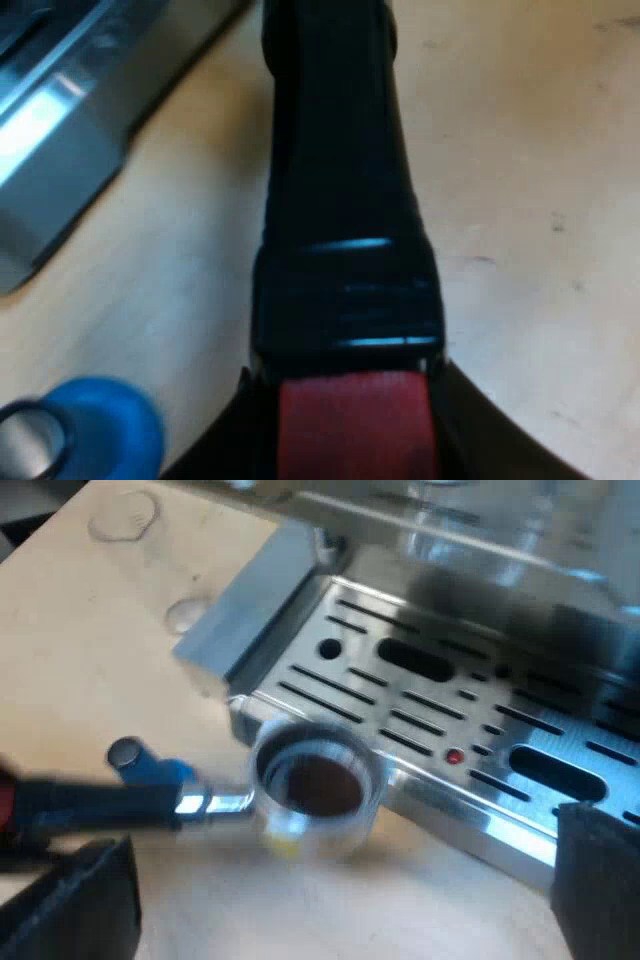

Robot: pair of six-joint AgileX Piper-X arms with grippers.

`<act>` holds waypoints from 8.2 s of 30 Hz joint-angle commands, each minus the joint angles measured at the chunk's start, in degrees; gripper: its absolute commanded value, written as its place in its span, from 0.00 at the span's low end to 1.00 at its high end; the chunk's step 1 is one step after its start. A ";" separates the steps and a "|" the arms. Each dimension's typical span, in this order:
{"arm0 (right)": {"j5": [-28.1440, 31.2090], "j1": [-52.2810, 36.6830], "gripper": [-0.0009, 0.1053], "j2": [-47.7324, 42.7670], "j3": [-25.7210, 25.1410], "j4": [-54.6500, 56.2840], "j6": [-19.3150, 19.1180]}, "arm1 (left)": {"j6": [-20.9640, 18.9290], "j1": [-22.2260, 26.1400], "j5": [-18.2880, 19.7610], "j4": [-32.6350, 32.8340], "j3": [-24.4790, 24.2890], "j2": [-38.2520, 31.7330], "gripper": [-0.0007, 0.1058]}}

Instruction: Put the handle in the coffee machine

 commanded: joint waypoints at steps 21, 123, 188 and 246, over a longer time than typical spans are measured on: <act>20.03 17.84 0.80 -0.25 21.49 -33.03 5.33 | 5.29 12.19 10.85 -5.05 -0.58 -0.67 0.01; 38.52 17.53 0.80 29.28 22.82 -78.02 -11.69 | 12.07 13.66 14.33 -5.83 -0.58 2.45 0.01; 46.27 10.82 0.80 48.04 9.24 -87.11 -13.23 | 38.72 26.69 28.62 -7.44 -13.51 36.30 0.01; 45.40 9.17 0.80 48.18 9.24 -87.23 -13.43 | 32.55 23.36 26.39 -9.71 -21.45 41.96 0.01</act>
